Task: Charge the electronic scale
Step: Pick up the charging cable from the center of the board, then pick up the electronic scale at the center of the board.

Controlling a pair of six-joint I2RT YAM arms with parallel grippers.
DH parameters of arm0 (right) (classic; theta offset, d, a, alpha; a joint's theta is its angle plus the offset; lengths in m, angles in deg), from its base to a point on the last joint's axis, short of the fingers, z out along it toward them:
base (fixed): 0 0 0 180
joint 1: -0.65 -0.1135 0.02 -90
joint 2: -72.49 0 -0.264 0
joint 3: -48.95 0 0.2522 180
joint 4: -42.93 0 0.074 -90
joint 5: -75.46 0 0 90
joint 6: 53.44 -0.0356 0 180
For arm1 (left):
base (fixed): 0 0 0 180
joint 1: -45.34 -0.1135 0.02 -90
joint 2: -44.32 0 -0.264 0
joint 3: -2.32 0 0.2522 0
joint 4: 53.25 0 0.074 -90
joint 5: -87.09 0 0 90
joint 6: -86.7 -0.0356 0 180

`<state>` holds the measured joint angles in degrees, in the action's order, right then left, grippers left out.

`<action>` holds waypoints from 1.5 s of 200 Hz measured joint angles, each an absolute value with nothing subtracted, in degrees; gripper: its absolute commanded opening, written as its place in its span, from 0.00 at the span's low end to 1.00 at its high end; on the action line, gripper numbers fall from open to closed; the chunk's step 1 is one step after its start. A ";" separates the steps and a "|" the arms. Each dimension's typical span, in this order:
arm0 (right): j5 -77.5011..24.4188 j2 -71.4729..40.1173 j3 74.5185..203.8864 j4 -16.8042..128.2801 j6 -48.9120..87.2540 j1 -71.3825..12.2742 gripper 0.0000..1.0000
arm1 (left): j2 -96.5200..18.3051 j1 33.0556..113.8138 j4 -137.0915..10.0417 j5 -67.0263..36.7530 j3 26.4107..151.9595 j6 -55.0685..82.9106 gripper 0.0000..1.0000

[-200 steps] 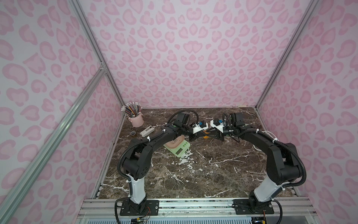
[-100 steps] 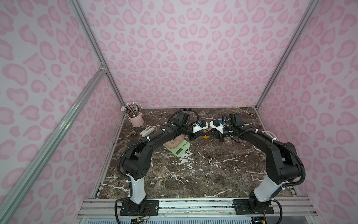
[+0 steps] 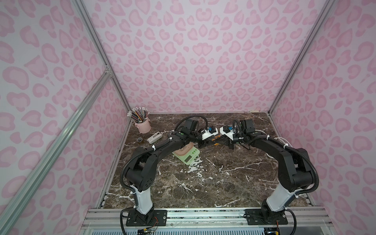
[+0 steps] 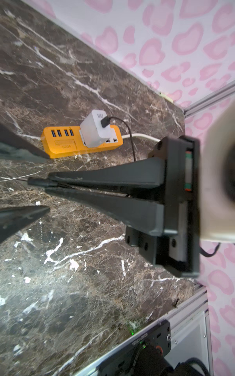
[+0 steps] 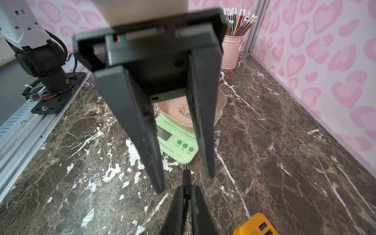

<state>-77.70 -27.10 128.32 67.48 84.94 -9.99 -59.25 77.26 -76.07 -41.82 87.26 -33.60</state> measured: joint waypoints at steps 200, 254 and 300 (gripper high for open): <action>-75.34 -35.13 134.30 63.61 66.82 -10.75 0.00 | -33.96 73.13 -59.52 14.92 52.59 19.68 0.98; -74.64 -35.80 134.37 62.91 63.80 -11.73 0.00 | -35.31 70.96 -63.28 13.63 50.08 30.57 0.87; -74.31 -37.18 136.21 63.69 62.47 -11.84 0.00 | -38.53 70.68 -63.63 11.31 50.93 33.41 0.70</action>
